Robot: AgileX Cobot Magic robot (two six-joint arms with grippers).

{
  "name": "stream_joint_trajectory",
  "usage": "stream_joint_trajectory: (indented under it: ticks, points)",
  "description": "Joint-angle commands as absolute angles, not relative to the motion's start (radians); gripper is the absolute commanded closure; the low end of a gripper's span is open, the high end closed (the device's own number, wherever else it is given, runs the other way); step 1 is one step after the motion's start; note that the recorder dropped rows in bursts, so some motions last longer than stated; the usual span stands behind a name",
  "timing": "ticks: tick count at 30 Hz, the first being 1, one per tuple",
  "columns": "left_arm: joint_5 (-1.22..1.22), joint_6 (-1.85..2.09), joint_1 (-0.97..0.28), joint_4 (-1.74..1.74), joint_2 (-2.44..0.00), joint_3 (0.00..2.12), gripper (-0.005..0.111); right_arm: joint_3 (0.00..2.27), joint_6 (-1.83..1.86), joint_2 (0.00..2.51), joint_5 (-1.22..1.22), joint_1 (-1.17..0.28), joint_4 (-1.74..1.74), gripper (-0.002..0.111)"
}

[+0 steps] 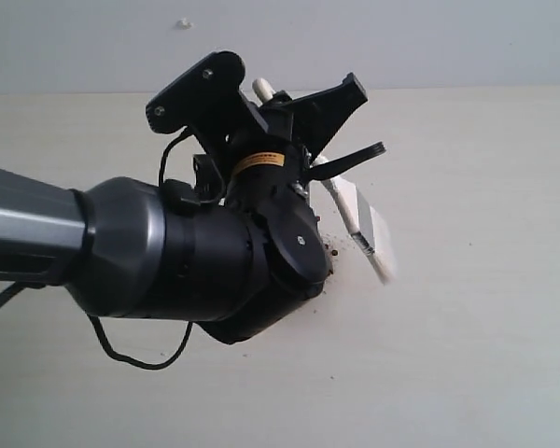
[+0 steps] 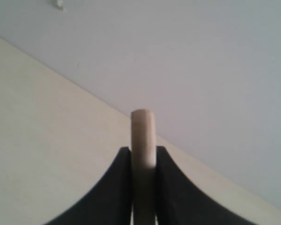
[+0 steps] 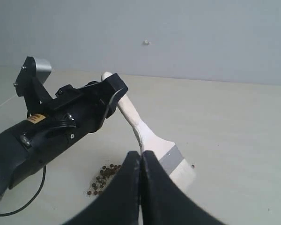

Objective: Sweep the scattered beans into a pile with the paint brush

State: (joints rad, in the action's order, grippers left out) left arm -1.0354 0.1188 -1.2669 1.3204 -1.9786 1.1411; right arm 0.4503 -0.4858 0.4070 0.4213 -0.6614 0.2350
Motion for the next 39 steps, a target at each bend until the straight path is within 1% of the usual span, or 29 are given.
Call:
stream_joint_trajectory:
  ticks: [1,10,19,39]
  points:
    - [-1.118,0.129,-1.267,1.317,-1.998,1.170,0.107,0.446,-0.485,0.405,0.417,-0.663,0.240,0.108]
    - [-1.159,0.116,-1.248,1.312,-2.038,1.201,0.107,0.446,-0.485,0.405,0.417,-0.663,0.240,0.108]
    - [-1.191,0.101,-1.244,1.260,-2.167,1.322,0.107,0.446,-0.485,0.405,0.417,-0.663,0.238,0.108]
    - [-1.221,0.199,-1.232,1.236,-2.190,1.395,0.107,0.446,-0.485,0.405,0.396,-0.663,0.241,0.108]
